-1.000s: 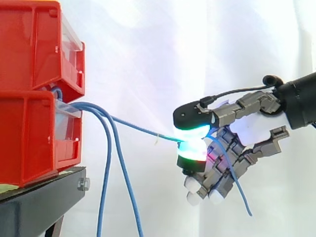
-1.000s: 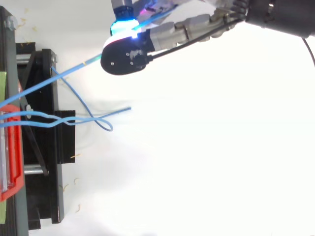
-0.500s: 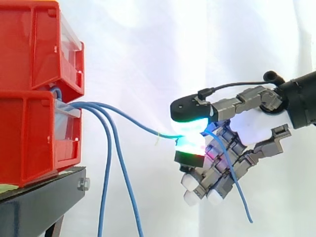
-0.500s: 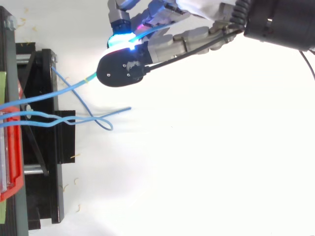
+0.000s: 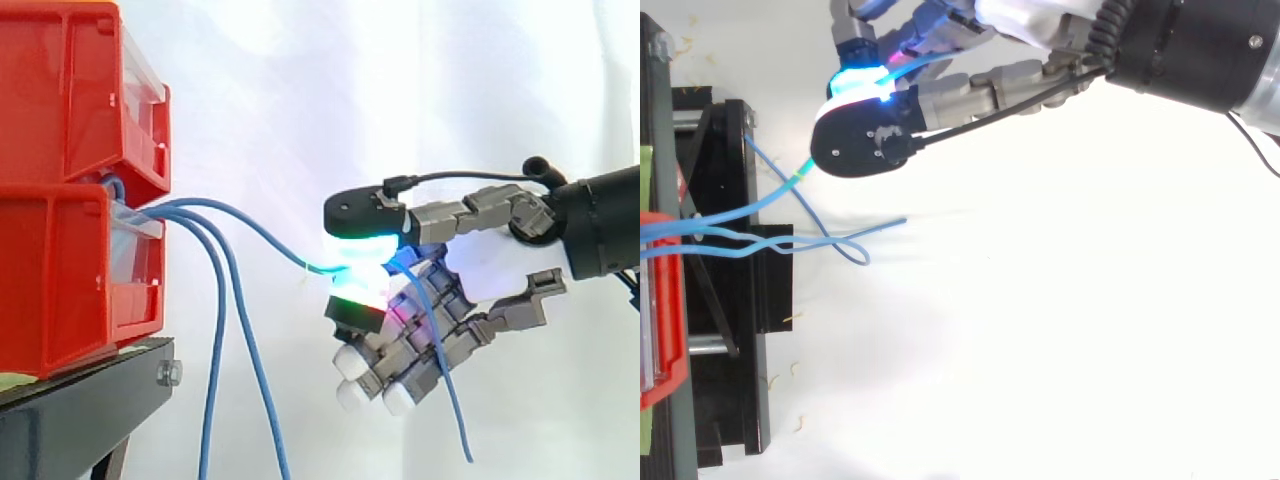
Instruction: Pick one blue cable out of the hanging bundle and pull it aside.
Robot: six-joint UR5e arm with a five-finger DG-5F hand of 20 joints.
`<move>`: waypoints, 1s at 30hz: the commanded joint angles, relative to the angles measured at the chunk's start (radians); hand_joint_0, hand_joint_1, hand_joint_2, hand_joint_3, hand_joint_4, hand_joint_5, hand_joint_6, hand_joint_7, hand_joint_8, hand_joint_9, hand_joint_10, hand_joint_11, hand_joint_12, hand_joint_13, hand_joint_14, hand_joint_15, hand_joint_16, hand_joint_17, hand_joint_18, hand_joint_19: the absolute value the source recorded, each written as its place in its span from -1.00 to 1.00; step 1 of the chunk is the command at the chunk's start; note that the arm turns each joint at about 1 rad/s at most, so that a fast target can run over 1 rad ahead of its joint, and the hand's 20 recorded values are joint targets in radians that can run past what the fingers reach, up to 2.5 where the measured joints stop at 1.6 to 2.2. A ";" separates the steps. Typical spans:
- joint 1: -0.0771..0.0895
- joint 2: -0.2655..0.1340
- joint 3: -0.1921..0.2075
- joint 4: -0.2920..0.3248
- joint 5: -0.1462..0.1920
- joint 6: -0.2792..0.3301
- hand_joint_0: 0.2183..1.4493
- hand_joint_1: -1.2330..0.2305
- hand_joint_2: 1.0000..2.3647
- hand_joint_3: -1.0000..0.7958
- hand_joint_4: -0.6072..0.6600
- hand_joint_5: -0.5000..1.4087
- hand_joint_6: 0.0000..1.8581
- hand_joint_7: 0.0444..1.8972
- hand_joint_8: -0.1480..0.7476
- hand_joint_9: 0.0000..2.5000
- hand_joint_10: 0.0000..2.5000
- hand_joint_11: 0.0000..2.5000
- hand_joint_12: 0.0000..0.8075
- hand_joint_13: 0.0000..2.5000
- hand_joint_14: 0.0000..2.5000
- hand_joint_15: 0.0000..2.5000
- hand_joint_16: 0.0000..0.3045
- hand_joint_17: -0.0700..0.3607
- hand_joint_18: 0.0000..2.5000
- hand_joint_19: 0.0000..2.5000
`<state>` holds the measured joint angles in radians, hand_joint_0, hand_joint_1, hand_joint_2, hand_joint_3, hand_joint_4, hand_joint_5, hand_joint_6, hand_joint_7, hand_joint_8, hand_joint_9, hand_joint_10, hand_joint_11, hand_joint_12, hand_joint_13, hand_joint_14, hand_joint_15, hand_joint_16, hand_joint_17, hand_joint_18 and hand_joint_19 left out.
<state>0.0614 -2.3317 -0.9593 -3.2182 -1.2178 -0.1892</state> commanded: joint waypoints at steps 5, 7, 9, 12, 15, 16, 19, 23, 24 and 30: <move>0.000 0.000 -0.003 0.034 0.000 -0.015 -0.31 -0.43 -0.99 0.23 0.45 -0.64 -0.03 0.61 0.12 -0.34 -0.99 -0.49 0.11 -0.49 -0.99 -0.70 -0.60 -0.04 -0.51 -0.59; 0.000 0.000 -0.009 0.034 0.000 -0.026 -0.31 -0.42 -0.99 0.23 0.44 -0.64 -0.03 0.61 0.13 -0.34 -0.99 -0.49 0.12 -0.48 -0.99 -0.70 -0.60 -0.04 -0.51 -0.59; 0.000 0.000 -0.010 0.032 0.000 -0.032 -0.31 -0.42 -0.99 0.23 0.44 -0.64 -0.03 0.61 0.12 -0.34 -0.99 -0.49 0.11 -0.48 -0.99 -0.70 -0.60 -0.04 -0.51 -0.59; 0.000 0.000 -0.013 0.034 0.000 -0.033 -0.31 -0.42 -1.00 0.23 0.44 -0.64 -0.03 0.60 0.13 -0.34 -0.99 -0.49 0.11 -0.48 -0.99 -0.70 -0.60 -0.03 -0.51 -0.60; 0.000 0.000 -0.015 0.032 0.000 -0.033 -0.31 -0.42 -1.00 0.24 0.44 -0.64 -0.03 0.61 0.13 -0.34 -0.99 -0.49 0.12 -0.48 -0.99 -0.70 -0.60 -0.03 -0.51 -0.60; 0.000 0.000 -0.015 0.034 0.000 -0.033 -0.31 -0.42 -1.00 0.24 0.44 -0.64 -0.03 0.61 0.13 -0.34 -0.99 -0.49 0.12 -0.48 -0.99 -0.70 -0.60 -0.03 -0.51 -0.60; 0.000 0.000 -0.016 0.032 0.000 -0.035 -0.31 -0.42 -1.00 0.24 0.44 -0.64 -0.03 0.61 0.13 -0.34 -0.99 -0.50 0.12 -0.48 -0.99 -0.70 -0.60 -0.03 -0.51 -0.59; 0.002 -0.001 -0.021 0.034 0.001 -0.042 -0.31 -0.42 -1.00 0.24 0.43 -0.64 -0.03 0.61 0.12 -0.33 -0.99 -0.50 0.11 -0.48 -0.99 -0.70 -0.60 -0.04 -0.51 -0.59; 0.002 0.000 -0.026 0.034 0.001 -0.042 -0.31 -0.42 -1.00 0.24 0.44 -0.64 -0.03 0.61 0.12 -0.33 -0.99 -0.50 0.12 -0.48 -0.99 -0.70 -0.60 -0.04 -0.51 -0.59; 0.005 0.000 -0.107 0.124 0.004 -0.039 -0.31 -0.42 -1.00 0.23 0.45 -0.64 -0.03 0.62 0.13 -0.33 -0.99 -0.50 0.12 -0.48 -0.99 -0.70 -0.60 -0.03 -0.50 -0.59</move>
<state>0.0644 -2.3319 -1.0313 -3.1444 -1.2150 -0.2293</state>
